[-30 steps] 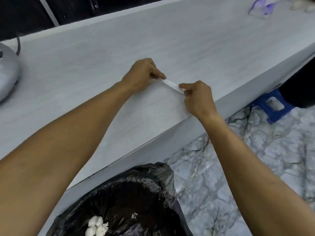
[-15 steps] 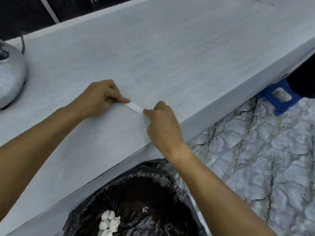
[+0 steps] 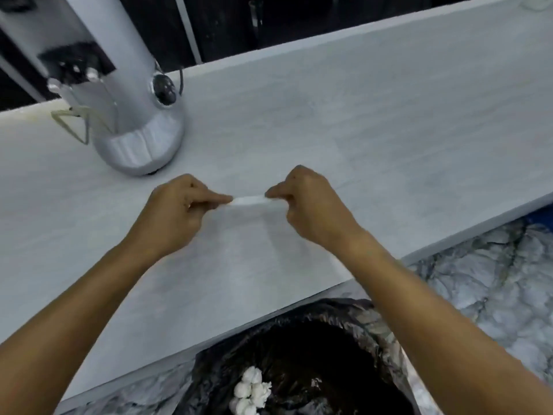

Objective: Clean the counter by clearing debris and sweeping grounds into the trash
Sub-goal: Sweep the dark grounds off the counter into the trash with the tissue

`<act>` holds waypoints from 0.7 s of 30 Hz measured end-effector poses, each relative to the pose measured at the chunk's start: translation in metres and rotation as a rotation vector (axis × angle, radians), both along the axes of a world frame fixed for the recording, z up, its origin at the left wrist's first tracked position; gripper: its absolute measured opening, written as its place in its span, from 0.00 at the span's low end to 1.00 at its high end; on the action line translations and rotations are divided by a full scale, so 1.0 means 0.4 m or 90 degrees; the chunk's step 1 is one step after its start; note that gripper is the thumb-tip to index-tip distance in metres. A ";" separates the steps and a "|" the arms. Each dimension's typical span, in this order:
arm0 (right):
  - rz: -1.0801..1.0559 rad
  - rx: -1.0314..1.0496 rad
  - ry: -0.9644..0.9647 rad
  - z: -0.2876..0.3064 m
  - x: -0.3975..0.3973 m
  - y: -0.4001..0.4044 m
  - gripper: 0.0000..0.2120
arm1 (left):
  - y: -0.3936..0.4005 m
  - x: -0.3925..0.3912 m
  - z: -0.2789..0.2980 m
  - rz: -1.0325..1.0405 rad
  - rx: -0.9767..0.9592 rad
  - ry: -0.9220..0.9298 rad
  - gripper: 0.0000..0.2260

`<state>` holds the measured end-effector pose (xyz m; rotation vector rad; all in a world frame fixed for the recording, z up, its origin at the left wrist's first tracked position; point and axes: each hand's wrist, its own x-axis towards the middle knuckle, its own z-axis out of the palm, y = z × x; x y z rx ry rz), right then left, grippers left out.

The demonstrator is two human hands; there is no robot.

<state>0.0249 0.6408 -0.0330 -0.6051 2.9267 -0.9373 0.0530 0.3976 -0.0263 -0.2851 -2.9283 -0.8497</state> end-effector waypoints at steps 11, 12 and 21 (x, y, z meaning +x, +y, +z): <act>-0.027 0.054 0.006 -0.025 -0.495 -0.151 0.18 | -0.060 -0.464 -0.083 0.158 0.026 0.068 0.20; -0.027 0.061 0.010 -0.028 -0.519 -0.161 0.17 | -0.063 -0.483 -0.087 0.153 0.003 0.082 0.20; 0.025 0.124 0.055 -0.080 -0.523 -0.181 0.17 | -0.054 -0.451 -0.089 0.148 -0.132 -0.010 0.13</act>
